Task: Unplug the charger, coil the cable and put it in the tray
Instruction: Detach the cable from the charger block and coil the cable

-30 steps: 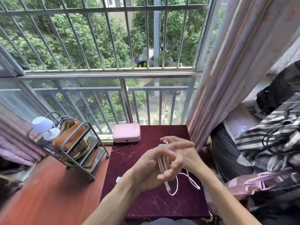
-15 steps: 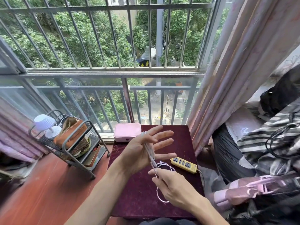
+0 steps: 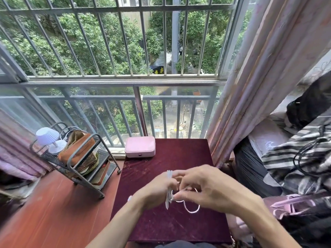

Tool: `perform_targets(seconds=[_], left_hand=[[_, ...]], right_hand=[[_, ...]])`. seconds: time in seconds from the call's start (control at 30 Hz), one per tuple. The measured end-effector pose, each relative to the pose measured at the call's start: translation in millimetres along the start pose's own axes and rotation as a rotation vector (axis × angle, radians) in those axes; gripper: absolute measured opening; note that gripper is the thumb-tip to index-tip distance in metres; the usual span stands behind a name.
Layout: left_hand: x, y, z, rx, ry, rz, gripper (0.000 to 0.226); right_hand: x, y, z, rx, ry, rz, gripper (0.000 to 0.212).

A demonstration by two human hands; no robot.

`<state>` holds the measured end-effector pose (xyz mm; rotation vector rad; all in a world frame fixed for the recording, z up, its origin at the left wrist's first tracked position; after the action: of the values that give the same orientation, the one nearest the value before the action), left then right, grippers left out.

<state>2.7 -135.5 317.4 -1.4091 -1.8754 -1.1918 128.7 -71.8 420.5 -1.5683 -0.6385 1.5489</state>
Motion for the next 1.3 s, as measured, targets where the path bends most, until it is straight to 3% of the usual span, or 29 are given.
perform_targets(seconds=[0.1,0.2,0.33,0.47,0.57,0.67,0.83,0.9,1.07,1.17,1.3], left_hand=[[-6,17,-2,-0.143,-0.022,0.014,0.031],[-7,30,-4,-0.277,-0.053,-0.154,0.036],[-2,39,-5,-0.280,-0.051,-0.305,0.073],[4,46,-7,-0.421,-0.025,-0.420,0.100],[9,50,-10,-0.481,0.009,-0.373,0.091],[17,52,-15,-0.428,0.051,-0.334,0.071],[31,52,-21,-0.342,0.114,-0.385,0.048],[35,51,-23,-0.320,0.135,-0.402,0.048],[38,49,-23,-0.222,0.105,-0.378,0.076],[41,53,-25,-0.240,0.113,-0.379,0.056],[49,59,-29,-0.259,0.188,-0.365,0.041]], right_hand=[[9,-19,8,-0.005,-0.003,0.092,0.030],[25,-30,17,0.106,-0.016,0.290,0.015],[53,-26,23,0.231,0.044,0.562,0.013],[72,-11,26,0.317,0.103,0.633,0.015],[77,3,25,0.370,0.124,0.716,0.023],[82,12,22,0.437,0.153,0.761,0.034],[77,37,20,0.342,0.172,0.907,0.020],[73,48,21,0.368,0.160,0.909,0.022],[74,55,17,0.616,0.206,0.781,0.028],[77,59,15,0.625,0.239,0.780,0.031],[76,76,14,0.484,0.329,0.856,0.034]])
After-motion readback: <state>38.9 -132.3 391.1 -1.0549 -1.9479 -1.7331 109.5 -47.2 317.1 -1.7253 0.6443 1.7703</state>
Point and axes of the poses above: each hand's wrist, its own z-axis towards the middle knuckle, its own y-axis out of the palm, x = y × z, the point moved 4 cm from there along z, towards the middle knuckle, and after that the axes turned 6 degrees about -y, right-handed, at the moved point
